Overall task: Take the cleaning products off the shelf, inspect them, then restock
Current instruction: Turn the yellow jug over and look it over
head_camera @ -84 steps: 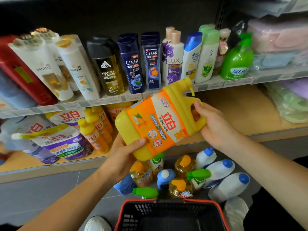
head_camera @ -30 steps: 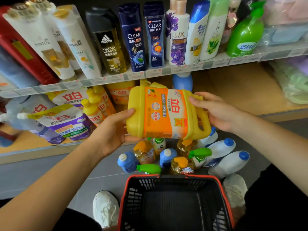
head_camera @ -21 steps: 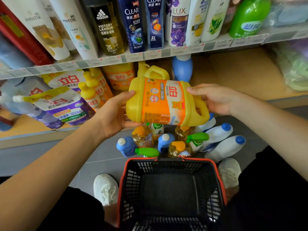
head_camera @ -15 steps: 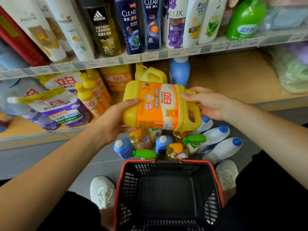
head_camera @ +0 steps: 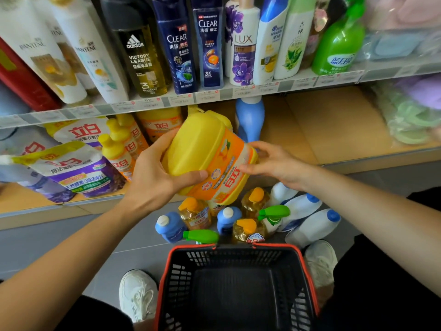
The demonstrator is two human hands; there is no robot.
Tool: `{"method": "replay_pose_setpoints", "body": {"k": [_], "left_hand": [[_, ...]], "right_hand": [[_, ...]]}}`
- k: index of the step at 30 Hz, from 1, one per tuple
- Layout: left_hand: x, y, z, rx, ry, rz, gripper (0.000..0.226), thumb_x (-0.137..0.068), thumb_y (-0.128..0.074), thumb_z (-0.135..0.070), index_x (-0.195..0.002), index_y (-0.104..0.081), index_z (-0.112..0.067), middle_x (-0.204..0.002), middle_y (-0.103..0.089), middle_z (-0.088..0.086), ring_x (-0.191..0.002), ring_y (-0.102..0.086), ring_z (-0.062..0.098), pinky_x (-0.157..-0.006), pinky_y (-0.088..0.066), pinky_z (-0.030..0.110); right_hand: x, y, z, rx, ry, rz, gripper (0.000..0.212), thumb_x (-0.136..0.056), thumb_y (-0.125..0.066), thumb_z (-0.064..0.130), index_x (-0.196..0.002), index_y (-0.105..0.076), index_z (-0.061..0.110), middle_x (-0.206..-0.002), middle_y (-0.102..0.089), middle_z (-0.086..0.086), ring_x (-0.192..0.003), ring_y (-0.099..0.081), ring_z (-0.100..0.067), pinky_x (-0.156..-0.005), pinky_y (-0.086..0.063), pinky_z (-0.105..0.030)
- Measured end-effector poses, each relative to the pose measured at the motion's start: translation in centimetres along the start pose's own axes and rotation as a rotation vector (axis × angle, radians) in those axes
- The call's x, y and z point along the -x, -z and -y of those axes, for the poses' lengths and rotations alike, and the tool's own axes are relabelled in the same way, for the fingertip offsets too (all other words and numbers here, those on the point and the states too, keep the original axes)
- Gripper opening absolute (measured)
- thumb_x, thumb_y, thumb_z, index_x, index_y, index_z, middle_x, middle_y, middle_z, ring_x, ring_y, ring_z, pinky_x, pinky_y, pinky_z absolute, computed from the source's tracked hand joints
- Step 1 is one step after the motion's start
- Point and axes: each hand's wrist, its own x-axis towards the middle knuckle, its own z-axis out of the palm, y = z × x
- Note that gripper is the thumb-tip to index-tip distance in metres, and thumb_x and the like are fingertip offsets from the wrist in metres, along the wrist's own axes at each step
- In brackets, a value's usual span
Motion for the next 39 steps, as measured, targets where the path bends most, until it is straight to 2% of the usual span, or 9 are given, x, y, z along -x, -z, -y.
{"method": "replay_pose_setpoints", "body": {"k": [3, 6, 11, 14, 18, 22, 29, 35, 39], "left_hand": [[0.0, 0.1, -0.4, -0.157, -0.041, 0.100, 0.104, -0.056, -0.082, -0.066, -0.147, -0.046, -0.033, -0.136, -0.058, -0.013, -0.121, -0.058, 0.009, -0.094, -0.056, 0.042], [0.4, -0.4, -0.9, -0.274, -0.105, 0.191, 0.102, -0.058, -0.084, -0.061, -0.149, -0.046, -0.033, -0.140, -0.058, -0.011, -0.126, -0.056, 0.012, -0.098, -0.053, 0.047], [0.8, -0.5, -1.2, -0.249, -0.188, 0.333, 0.101, -0.062, -0.087, -0.054, -0.150, -0.045, -0.029, -0.143, -0.057, -0.010, -0.130, -0.054, 0.010, -0.100, -0.052, 0.046], [0.8, -0.2, -1.3, -0.212, -0.203, 0.366, 0.099, -0.063, -0.089, -0.052, -0.150, -0.046, -0.028, -0.141, -0.058, -0.011, -0.129, -0.054, 0.006, -0.099, -0.053, 0.044], [0.5, -0.6, -1.9, -0.229, -0.244, 0.288, 0.086, -0.070, -0.077, -0.061, -0.145, -0.052, -0.026, -0.139, -0.062, -0.009, -0.128, -0.058, 0.009, -0.100, -0.052, 0.046], [0.7, -1.6, -2.7, -0.280, -0.447, 0.172, 0.067, -0.086, -0.072, -0.052, -0.144, -0.056, -0.022, -0.141, -0.060, -0.005, -0.132, -0.056, 0.014, -0.100, -0.051, 0.046], [0.2, -2.3, -3.0, -0.457, -0.852, 0.302, 0.044, -0.096, -0.070, -0.025, -0.139, -0.062, -0.017, -0.153, -0.047, 0.011, -0.139, -0.047, 0.027, -0.102, -0.045, 0.049], [0.7, -2.9, -2.1, -0.323, -0.896, 0.161, 0.027, -0.092, -0.075, -0.017, -0.118, -0.075, -0.010, -0.135, -0.063, 0.015, -0.131, -0.057, 0.032, -0.096, -0.052, 0.051], [1.3, -3.4, -1.6, -0.316, -0.931, 0.009, 0.031, -0.088, -0.081, -0.016, -0.116, -0.074, -0.006, -0.130, -0.067, 0.012, -0.128, -0.061, 0.028, -0.095, -0.056, 0.046]], "right_hand": [[0.4, -0.6, 0.7, 0.183, 0.212, -0.029, 0.095, -0.058, -0.091, 0.033, -0.144, -0.049, 0.027, -0.144, -0.053, -0.002, -0.137, -0.048, -0.020, -0.110, -0.046, -0.047], [0.8, -1.5, 0.4, 0.207, 0.385, 0.086, 0.091, -0.065, -0.093, 0.014, -0.142, -0.047, 0.032, -0.133, -0.062, 0.014, -0.125, -0.058, -0.005, -0.100, -0.049, -0.021], [1.8, -1.9, 0.3, 0.226, 0.409, 0.165, 0.098, -0.061, -0.095, 0.011, -0.145, -0.046, 0.028, -0.138, -0.057, 0.013, -0.128, -0.055, -0.004, -0.099, -0.048, -0.019], [2.4, -2.0, 0.7, 0.234, 0.418, 0.135, 0.090, -0.057, -0.097, 0.015, -0.136, -0.055, 0.028, -0.128, -0.063, 0.018, -0.120, -0.059, -0.001, -0.093, -0.048, -0.014], [3.7, -2.6, 1.4, 0.271, 0.452, 0.019, 0.082, -0.052, -0.100, 0.026, -0.122, -0.060, 0.036, -0.117, -0.068, 0.022, -0.109, -0.065, 0.001, -0.085, -0.051, -0.013], [4.2, -3.5, 1.7, 0.307, 0.474, -0.077, 0.085, -0.051, -0.100, 0.031, -0.126, -0.062, 0.027, -0.114, -0.070, 0.015, -0.107, -0.066, -0.001, -0.089, -0.055, -0.026], [4.3, -3.5, 1.4, 0.378, 0.521, -0.082, 0.087, -0.051, -0.100, 0.030, -0.128, -0.061, 0.030, -0.104, -0.071, 0.022, -0.101, -0.066, 0.005, -0.079, -0.048, -0.009], [4.4, -3.6, 1.4, 0.417, 0.507, -0.073, 0.089, -0.049, -0.100, 0.035, -0.129, -0.061, 0.028, -0.109, -0.069, 0.021, -0.102, -0.063, 0.007, -0.081, -0.045, -0.007], [4.3, -3.5, 1.6, 0.409, 0.494, -0.074, 0.092, -0.050, -0.100, 0.037, -0.132, -0.060, 0.025, -0.115, -0.069, 0.017, -0.106, -0.063, 0.004, -0.085, -0.047, -0.010]]}}
